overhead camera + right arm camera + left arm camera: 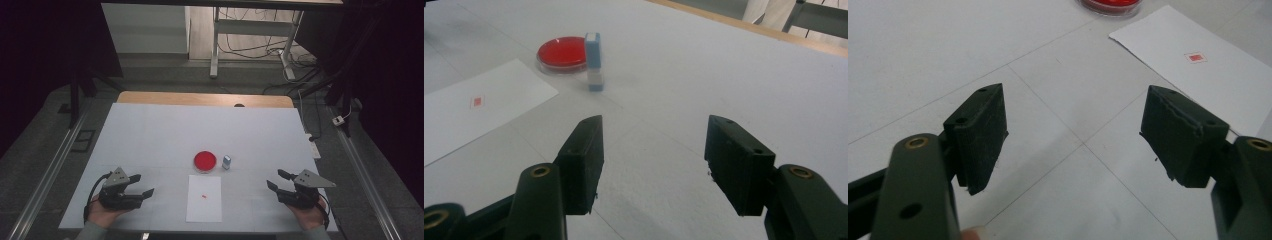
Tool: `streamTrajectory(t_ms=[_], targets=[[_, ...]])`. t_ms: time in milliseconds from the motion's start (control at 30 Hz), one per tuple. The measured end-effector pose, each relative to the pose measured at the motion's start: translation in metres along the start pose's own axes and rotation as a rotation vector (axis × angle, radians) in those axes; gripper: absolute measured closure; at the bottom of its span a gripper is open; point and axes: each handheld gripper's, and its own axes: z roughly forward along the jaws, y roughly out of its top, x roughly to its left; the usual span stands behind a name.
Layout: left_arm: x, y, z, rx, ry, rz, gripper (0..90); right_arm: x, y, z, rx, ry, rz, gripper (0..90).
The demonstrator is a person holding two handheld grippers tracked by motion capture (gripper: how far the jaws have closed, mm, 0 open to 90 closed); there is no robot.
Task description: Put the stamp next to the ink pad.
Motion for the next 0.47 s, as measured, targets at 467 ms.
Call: streamTrajectory(t_ms=[467], targets=[[0.0019, 0.0006, -0.0006, -0.007, 0.002, -0.004, 26.4, -0.0004, -0.0014, 0.0014, 0.015, 0.005, -0.023, 40.8]])
